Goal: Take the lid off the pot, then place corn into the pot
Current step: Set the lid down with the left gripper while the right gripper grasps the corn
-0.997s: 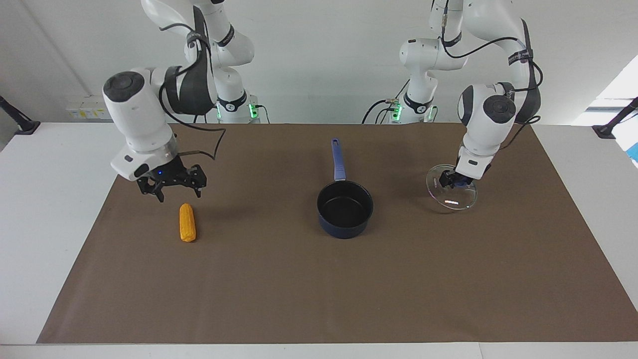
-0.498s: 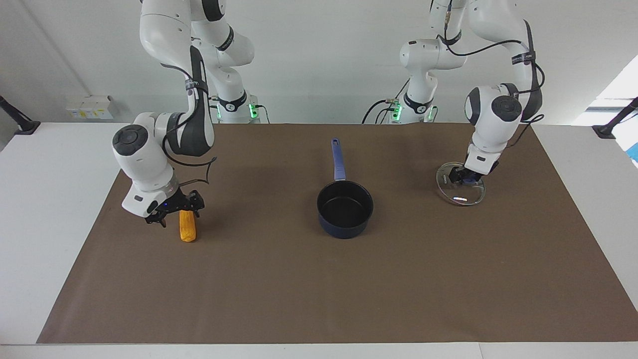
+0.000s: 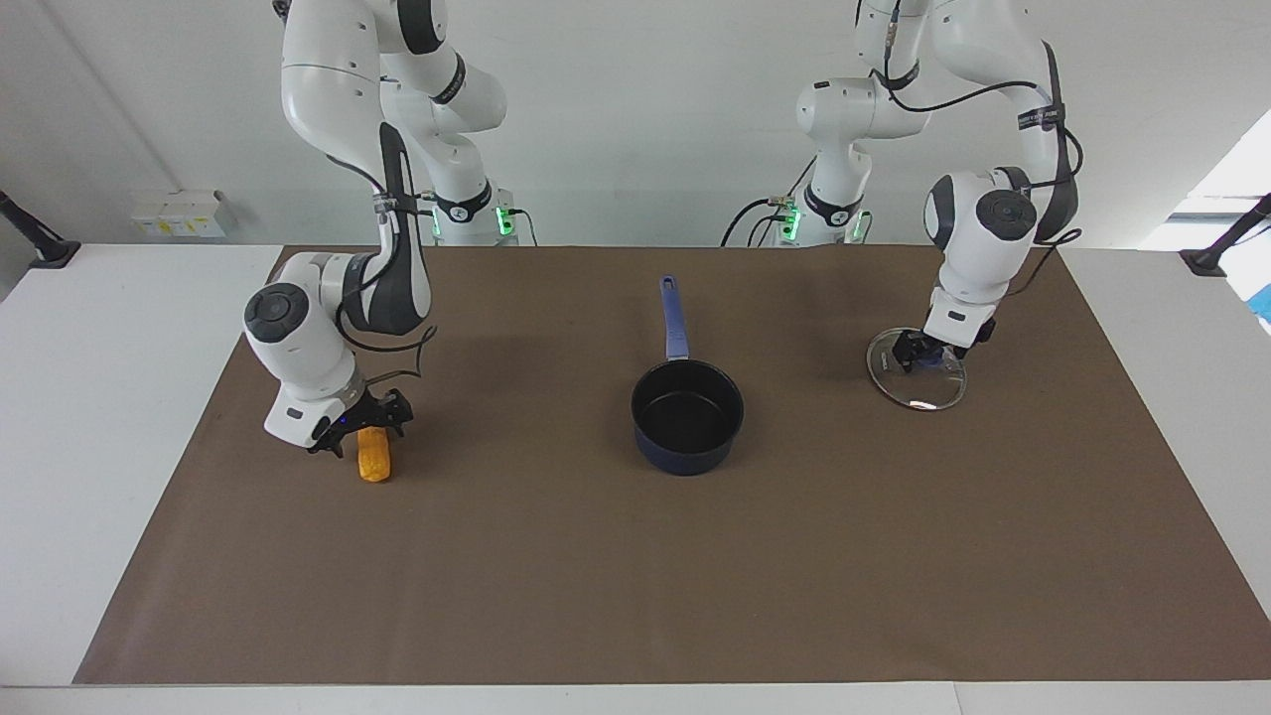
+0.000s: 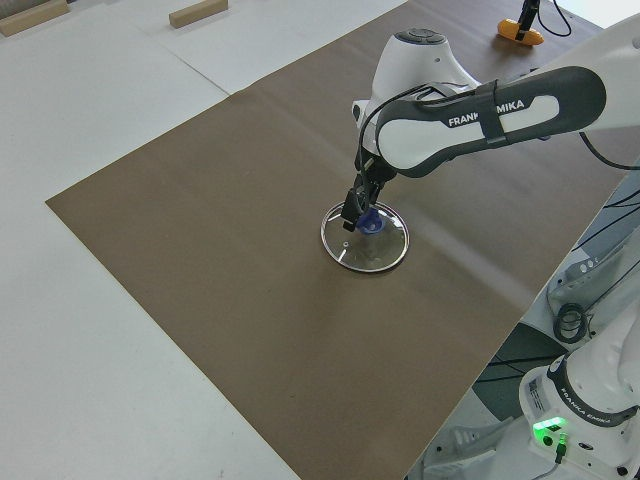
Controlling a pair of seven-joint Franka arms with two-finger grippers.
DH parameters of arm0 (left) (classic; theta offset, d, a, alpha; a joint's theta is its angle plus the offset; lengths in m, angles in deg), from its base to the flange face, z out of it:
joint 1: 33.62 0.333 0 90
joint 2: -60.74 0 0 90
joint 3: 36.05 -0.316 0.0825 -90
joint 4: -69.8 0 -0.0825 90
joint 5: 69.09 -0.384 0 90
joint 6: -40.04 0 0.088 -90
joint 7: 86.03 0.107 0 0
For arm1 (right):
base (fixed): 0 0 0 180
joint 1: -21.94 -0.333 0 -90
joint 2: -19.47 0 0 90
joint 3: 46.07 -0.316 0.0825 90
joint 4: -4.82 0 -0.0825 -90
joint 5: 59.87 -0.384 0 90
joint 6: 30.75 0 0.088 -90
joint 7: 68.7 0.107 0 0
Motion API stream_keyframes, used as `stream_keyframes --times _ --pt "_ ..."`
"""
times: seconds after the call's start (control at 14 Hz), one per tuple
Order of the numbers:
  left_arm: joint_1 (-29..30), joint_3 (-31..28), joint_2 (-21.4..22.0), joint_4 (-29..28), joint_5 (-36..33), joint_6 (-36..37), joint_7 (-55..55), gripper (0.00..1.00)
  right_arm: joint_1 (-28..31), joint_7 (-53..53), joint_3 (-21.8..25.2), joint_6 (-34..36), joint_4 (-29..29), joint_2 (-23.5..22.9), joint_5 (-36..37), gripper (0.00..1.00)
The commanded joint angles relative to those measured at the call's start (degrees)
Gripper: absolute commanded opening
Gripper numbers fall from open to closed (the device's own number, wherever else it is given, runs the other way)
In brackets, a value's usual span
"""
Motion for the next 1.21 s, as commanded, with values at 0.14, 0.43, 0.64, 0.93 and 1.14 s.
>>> stream_keyframes --times 0.14,0.43,0.64,0.93,1.14 --pt "0.6 0.7 -0.3 7.6 -0.5 3.3 3.0 1.00 0.7 -2.5 -0.5 -0.9 0.3 0.1 -1.7 0.36" --pt "0.1 0.8 -0.4 14.5 6.7 7.4 11.8 1.00 -0.8 6.7 -0.6 0.0 -0.4 0.0 -3.7 0.00" --pt "0.2 0.6 -2.4 24.8 12.0 18.2 16.9 1.00 -1.0 6.8 -0.6 1.0 -1.5 0.5 -3.8 0.00" --pt "0.4 0.6 -3.2 32.3 14.5 26.9 17.2 1.00 -1.6 10.0 -0.8 6.0 -4.1 4.2 -4.4 0.00" --pt "0.2 0.6 -4.4 37.5 14.1 33.4 19.4 1.00 -3.2 15.6 -1.9 13.5 -9.4 5.8 -3.9 0.00"
